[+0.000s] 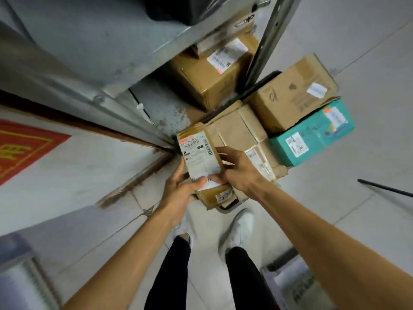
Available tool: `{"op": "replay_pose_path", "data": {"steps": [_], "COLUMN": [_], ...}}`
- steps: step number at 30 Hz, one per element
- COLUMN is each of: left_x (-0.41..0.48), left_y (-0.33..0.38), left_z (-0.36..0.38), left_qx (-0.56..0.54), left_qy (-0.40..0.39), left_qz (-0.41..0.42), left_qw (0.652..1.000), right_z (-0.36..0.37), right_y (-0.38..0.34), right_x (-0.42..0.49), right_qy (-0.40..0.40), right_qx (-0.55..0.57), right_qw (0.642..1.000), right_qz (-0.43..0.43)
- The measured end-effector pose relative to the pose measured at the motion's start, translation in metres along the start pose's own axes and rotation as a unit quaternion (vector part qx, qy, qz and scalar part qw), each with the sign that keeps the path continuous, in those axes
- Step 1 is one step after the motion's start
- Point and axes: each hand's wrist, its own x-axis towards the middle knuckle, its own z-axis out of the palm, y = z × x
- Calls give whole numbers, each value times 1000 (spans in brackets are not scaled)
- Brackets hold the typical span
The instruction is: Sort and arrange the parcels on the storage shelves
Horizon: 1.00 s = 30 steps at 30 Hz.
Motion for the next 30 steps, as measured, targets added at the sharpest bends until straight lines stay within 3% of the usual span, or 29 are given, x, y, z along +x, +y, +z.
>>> {"op": "replay_pose_path", "data": {"steps": [6,12,19,24,30], "left_x": [56,105,137,137,133], "left_y": [-50,-73,-90,-98,-96], "left_z": [-12,-15,-8,-15,-18], "left_qx": [-35,-10,-8,12,107], "left_qy": [58,83,107,69,100], "left_qz": [-12,-21,-41,-31,-38], "left_qw": [998,996,993,997,989], "right_z": [21,28,44,43,43], "right_y": [35,53,53,51,49], "right_x": [72,112,145,135,123], "right_qy": [-10,18,53,85,64], "right_qx": [-106,-262,-291,-354,-388], "right_qw": [994,965,955,931,919], "right_qz": [-16,-15,18,-8,-18]}}
